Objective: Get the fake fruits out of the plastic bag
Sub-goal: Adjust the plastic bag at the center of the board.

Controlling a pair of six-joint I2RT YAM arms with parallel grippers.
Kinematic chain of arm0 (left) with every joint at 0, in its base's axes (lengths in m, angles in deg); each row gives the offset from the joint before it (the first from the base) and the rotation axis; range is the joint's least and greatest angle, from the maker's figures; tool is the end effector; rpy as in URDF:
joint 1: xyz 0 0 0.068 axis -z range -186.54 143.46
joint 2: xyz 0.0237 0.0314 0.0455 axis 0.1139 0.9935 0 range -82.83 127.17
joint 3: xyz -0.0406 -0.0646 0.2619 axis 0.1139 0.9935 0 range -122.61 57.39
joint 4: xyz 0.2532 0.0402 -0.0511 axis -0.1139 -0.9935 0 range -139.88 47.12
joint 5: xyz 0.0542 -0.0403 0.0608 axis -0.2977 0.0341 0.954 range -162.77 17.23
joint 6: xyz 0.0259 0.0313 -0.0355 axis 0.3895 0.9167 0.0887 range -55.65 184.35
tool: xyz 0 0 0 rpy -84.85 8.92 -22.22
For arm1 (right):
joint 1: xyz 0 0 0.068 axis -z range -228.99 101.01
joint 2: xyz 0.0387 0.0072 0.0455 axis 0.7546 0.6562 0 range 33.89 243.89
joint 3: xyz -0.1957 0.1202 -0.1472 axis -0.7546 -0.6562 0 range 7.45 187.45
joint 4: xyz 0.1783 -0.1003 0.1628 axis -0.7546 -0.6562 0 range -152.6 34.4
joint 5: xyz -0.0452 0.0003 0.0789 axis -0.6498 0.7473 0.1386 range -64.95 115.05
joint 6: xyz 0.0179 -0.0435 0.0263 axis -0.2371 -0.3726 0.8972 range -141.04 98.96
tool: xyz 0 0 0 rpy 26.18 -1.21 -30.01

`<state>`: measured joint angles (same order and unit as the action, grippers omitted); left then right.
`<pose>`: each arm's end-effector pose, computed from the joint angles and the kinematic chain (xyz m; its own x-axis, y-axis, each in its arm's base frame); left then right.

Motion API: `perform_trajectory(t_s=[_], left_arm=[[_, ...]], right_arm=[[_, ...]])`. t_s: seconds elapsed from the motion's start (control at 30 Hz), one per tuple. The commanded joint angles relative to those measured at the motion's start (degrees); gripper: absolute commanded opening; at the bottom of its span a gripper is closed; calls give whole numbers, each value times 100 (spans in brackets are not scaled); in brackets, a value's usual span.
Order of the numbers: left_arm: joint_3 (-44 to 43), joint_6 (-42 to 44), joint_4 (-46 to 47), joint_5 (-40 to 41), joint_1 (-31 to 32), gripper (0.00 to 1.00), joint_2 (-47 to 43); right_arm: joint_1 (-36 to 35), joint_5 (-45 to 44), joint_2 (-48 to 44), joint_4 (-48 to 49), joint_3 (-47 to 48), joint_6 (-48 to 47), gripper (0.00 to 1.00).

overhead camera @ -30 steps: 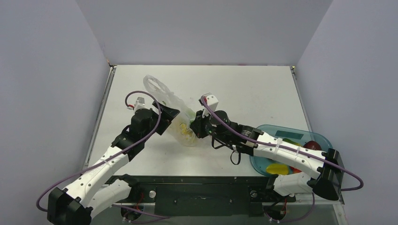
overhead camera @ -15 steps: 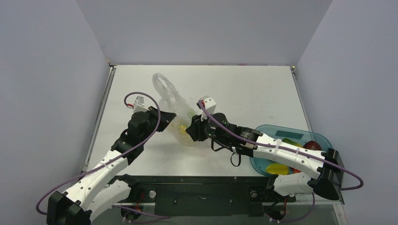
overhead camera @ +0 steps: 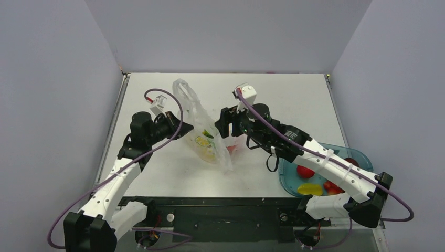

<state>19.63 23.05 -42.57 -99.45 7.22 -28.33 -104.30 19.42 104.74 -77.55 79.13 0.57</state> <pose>0.2099 -0.0678 0.2853 -0.6228 -0.4546 -0.6368 0.2926 0.6196 -0.7284 0.1620 0.2278 0.3870 -0.4728 -0.0393 -0.8803 -0.6369 0.7057 0.3106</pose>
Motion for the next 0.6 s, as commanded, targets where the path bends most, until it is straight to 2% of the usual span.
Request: perform_trajectory(t_s=[0.0,0.17,0.4,0.47,0.53,0.57], left_arm=[[-743,1303,-713,-1008,-93,0,264],[-501,1160,-485,-1167,-103,0,129],[62,648,-123,-1180,-111,0,-234],[191,494,82,-1163,-111,0,-319],[303,393,218,-1158,-117,0,-408],[335,387,198,-1139,-122,0,-458]], right_arm=[[166,-470,400,17,546,-95,67],[113,-656,1249,-37,1084,-245,71],[-190,-935,2009,200,1047,-498,72],[-341,-1182,2171,241,1007,-607,72],[-459,-2097,2282,333,888,-627,72],[-502,-2283,2314,383,855,-637,72]])
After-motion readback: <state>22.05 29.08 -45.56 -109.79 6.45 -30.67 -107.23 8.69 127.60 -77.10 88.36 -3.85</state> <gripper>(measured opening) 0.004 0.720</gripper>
